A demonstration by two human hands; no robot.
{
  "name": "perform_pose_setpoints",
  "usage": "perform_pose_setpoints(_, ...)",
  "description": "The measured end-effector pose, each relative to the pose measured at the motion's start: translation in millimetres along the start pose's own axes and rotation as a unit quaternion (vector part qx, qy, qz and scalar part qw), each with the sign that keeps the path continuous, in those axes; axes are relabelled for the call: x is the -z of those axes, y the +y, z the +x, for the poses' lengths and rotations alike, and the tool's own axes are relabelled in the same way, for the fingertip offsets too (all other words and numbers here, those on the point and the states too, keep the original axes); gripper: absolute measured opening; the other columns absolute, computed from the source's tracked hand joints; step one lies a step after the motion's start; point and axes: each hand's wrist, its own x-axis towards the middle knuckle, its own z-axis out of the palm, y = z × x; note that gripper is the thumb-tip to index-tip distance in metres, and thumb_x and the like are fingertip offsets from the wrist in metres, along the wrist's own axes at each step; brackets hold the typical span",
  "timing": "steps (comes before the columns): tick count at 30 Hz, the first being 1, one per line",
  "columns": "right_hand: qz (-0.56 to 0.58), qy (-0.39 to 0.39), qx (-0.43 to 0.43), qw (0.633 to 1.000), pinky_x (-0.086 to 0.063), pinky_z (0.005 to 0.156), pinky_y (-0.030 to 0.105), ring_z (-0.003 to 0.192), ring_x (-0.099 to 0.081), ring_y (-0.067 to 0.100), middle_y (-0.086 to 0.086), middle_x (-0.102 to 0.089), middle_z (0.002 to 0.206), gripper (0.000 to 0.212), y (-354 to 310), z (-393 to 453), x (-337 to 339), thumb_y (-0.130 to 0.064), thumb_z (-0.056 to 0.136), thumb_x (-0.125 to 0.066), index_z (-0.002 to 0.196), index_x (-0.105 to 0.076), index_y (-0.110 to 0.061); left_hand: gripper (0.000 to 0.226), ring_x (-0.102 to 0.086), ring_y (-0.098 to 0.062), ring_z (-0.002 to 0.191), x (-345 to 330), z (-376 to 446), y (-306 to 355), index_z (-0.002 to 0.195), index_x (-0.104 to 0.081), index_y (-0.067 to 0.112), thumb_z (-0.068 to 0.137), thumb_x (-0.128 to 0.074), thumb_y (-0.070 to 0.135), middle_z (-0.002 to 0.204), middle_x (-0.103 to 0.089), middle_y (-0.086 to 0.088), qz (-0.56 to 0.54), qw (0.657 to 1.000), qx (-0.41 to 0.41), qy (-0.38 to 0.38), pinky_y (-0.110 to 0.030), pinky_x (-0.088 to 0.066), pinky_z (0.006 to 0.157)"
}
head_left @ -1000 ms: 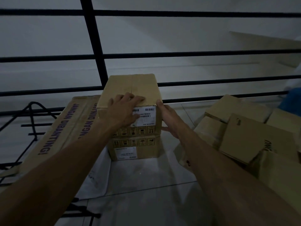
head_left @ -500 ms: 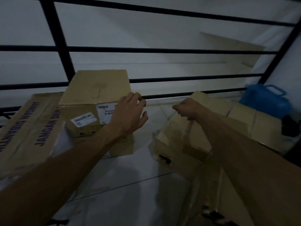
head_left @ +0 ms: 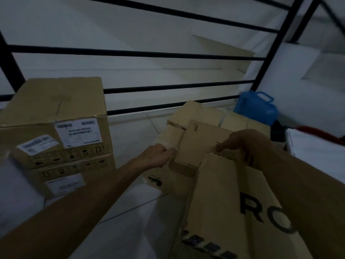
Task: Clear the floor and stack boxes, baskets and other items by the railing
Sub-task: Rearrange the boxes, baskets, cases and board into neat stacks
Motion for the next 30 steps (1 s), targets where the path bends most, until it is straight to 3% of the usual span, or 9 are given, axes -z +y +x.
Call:
perform_pose_setpoints(3,0.107,-0.054,-0.035,0.992,-0.044,0.093,0.043,0.134,-0.042,0.040,0.020,-0.032,0.155,0.094,15,8,-8,-0.051,0.087,-0.070,0.157,-0.021,-0.012,0.061,-0.072,-0.025,0.088,-5,5,14,0.108,-0.069,0.008,0.096,-0.046,0.063,0.100,-0.073,-0.010,-0.152,0.985,0.071,-0.051,-0.038,-0.060,0.085)
perform_pose_setpoints(7,0.181,-0.054,-0.040,0.981,-0.045,0.106,0.046,0.131,-0.046,0.037,0.018,-0.038,0.151,0.090,19,17,-16,-0.055,0.086,-0.069,0.153,-0.028,-0.012,0.056,-0.067,-0.025,0.093,-7,3,34,0.118,-0.062,0.011,0.092,-0.055,0.060,0.108,-0.068,-0.006,-0.205,0.971,0.100,-0.076,-0.033,-0.055,0.073)
perform_pose_setpoints(11,0.241,-0.013,-0.018,0.970,-0.052,0.079,0.046,0.102,-0.058,0.039,0.019,-0.054,0.122,0.111,10,17,-11,-0.070,0.051,-0.087,0.140,-0.042,-0.019,0.057,-0.066,-0.031,0.100,7,3,38,0.124,-0.056,0.014,0.087,-0.065,0.058,0.114,-0.065,-0.010,-0.314,0.940,0.125,-0.041,-0.036,-0.056,0.069)
perform_pose_setpoints(13,0.297,0.033,0.013,0.954,-0.053,0.086,0.054,0.115,-0.054,0.044,0.021,-0.049,0.133,0.092,1,10,-8,-0.056,0.074,-0.081,0.143,-0.040,-0.010,0.055,-0.059,-0.034,0.110,20,3,41,0.132,-0.049,0.016,0.090,-0.068,0.046,0.126,-0.056,-0.012,-0.432,0.893,0.124,-0.030,-0.049,-0.061,0.077)
perform_pose_setpoints(15,0.341,0.059,0.047,0.937,-0.054,0.089,0.054,0.107,-0.058,0.039,0.018,-0.053,0.128,0.066,-6,7,-5,-0.045,0.089,-0.070,0.134,-0.045,-0.003,0.052,-0.054,-0.034,0.117,36,2,47,0.138,-0.044,0.016,0.094,-0.066,0.034,0.133,-0.048,-0.013,-0.508,0.854,0.111,-0.003,-0.054,-0.060,0.080)
perform_pose_setpoints(17,0.399,0.072,0.067,0.912,-0.056,0.071,0.045,0.087,-0.059,0.028,0.013,-0.059,0.110,0.055,-14,3,-2,-0.042,0.091,-0.069,0.127,-0.050,-0.005,0.050,-0.054,-0.033,0.116,54,1,52,0.137,-0.044,0.015,0.094,-0.066,0.029,0.133,-0.049,-0.013,-0.516,0.851,0.090,0.040,-0.051,-0.061,0.078)
perform_pose_setpoints(19,0.468,0.070,0.089,0.877,-0.052,0.059,0.036,0.082,-0.059,0.023,0.009,-0.060,0.099,0.050,-22,-2,2,-0.043,0.090,-0.071,0.123,-0.055,-0.009,0.055,-0.056,-0.033,0.115,74,-3,55,0.136,-0.044,0.013,0.090,-0.070,0.028,0.132,-0.050,-0.015,-0.529,0.844,0.061,0.069,-0.053,-0.061,0.077)
perform_pose_setpoints(23,0.563,0.015,0.165,0.810,-0.057,0.071,0.035,0.090,-0.066,0.021,0.008,-0.071,0.102,0.046,-46,-15,13,-0.047,0.088,-0.070,0.119,-0.066,-0.014,0.052,-0.059,-0.030,0.113,118,-25,58,0.132,-0.049,0.009,0.089,-0.072,0.027,0.128,-0.055,-0.014,-0.529,0.840,0.007,0.122,-0.050,-0.061,0.080)
perform_pose_setpoints(30,0.587,-0.067,0.250,0.767,-0.060,0.073,0.040,0.098,-0.067,0.027,0.013,-0.070,0.112,0.045,-119,-39,6,-0.044,0.082,-0.078,0.116,-0.070,-0.017,0.042,-0.059,-0.022,0.102,190,-89,37,0.127,-0.049,0.012,0.094,-0.065,0.033,0.116,-0.056,-0.009,-0.443,0.867,0.021,0.228,-0.043,-0.059,0.088)
